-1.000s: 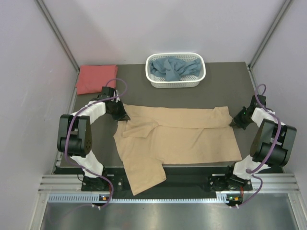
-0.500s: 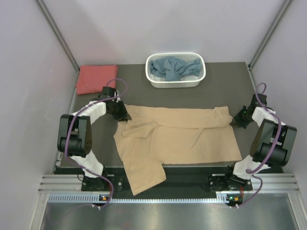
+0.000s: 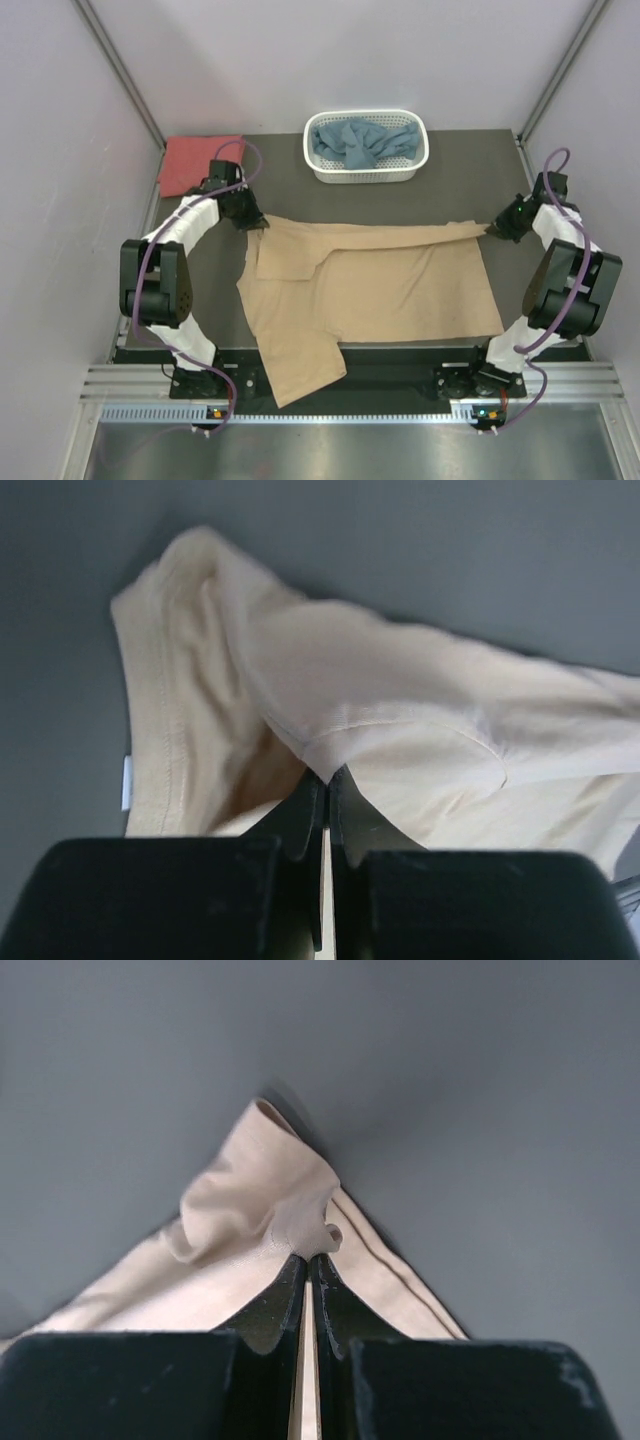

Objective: Fold and stack the t-shirts
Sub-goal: Fold the tshirt

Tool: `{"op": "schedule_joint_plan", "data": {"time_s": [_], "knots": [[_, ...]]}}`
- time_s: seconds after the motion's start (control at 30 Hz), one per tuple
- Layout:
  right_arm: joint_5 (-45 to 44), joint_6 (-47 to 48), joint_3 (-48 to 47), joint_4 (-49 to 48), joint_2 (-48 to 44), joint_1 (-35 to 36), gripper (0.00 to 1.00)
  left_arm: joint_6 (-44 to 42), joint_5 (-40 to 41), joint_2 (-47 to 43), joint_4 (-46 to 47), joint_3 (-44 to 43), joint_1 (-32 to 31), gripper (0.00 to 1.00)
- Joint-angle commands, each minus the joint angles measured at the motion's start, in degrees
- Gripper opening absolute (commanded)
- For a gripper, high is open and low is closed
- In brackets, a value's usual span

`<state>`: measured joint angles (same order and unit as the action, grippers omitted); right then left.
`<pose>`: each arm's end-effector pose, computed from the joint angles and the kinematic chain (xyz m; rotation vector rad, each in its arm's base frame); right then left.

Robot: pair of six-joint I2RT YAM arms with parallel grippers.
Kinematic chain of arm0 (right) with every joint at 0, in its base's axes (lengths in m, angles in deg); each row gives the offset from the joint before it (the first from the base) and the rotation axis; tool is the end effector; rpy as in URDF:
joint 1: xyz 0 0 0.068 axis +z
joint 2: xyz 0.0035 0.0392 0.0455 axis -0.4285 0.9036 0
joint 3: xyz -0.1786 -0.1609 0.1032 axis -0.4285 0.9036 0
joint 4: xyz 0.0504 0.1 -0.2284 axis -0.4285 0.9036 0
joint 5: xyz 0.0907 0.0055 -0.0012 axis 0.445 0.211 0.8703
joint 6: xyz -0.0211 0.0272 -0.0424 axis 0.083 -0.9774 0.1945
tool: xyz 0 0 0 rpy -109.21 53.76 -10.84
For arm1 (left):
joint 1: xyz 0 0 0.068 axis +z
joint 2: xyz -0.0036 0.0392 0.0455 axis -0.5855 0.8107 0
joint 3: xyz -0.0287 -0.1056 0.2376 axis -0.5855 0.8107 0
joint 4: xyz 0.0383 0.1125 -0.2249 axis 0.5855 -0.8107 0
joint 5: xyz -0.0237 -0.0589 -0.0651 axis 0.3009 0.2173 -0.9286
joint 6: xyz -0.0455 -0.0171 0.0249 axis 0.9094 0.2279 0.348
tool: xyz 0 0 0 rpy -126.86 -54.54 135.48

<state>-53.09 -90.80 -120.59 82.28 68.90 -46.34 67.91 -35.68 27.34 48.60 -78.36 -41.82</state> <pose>0.3036 -0.1072 0.1983 1.0211 2.4084 0.3589 0.3434 -0.0457 0.2042 -0.4599 2.6075 -0.5702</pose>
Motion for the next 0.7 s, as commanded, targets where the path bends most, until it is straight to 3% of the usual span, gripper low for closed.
{"op": "schedule_joint_plan", "data": {"time_s": [0.0,0.67], "knots": [[0.58,-1.24,-5.01,-1.33,1.18,-0.74,0.00,0.78,0.48,-0.35,-0.27,-6.81,0.44,0.00],[5.42,-4.14,-12.14,-10.03,6.46,-0.65,0.00,0.96,3.03,2.72,-0.01,-15.17,4.39,0.00]]}}
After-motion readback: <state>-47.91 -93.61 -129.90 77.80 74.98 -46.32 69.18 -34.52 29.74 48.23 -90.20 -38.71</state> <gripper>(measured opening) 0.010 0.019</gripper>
